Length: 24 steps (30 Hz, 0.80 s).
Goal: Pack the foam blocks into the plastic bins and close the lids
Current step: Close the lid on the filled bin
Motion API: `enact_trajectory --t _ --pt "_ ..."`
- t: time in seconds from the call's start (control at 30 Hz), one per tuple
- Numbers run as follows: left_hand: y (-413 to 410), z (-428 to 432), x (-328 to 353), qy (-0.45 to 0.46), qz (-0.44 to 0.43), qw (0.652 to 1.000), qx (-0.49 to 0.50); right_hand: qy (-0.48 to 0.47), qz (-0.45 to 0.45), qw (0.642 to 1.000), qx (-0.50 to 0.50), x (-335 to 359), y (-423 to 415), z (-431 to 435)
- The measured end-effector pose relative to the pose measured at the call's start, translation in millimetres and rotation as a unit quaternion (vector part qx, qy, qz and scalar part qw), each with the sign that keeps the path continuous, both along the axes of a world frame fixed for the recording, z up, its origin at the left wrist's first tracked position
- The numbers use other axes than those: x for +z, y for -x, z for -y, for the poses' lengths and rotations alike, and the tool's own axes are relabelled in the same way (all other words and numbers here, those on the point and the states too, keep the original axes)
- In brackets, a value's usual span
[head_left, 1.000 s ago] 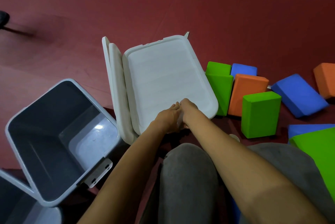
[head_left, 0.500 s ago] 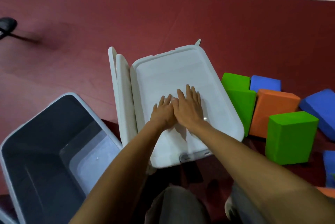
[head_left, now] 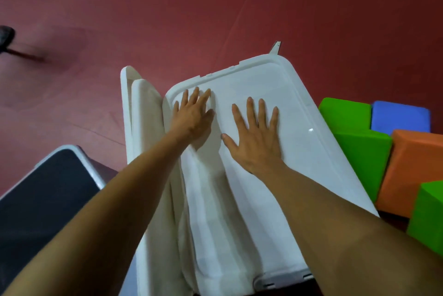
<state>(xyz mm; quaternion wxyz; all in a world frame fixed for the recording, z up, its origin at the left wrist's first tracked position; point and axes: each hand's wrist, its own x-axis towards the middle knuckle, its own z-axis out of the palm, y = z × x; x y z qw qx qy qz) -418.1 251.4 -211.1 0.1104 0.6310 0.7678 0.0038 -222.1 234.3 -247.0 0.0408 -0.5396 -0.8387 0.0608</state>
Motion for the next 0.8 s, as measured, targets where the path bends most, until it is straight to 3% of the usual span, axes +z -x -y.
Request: enact_trajectory --t 0.23,0.6,0.8 --pt "-35.0 -65.0 -22.6 -0.03 -0.003 0.999 -0.015 -0.003 0.005 1.0 0.004 -5.7 -0.1 -2.2" --pt "-24.1 -116.3 -21.3 -0.01 -0.014 1.0 -0.009 0.009 0.006 1.0 0.028 -2.0 -5.0 -0.9" --pt "-16.8 -138.4 -9.5 0.062 -0.017 0.998 0.001 0.023 0.011 0.999 0.022 6.3 -3.8 -2.1"
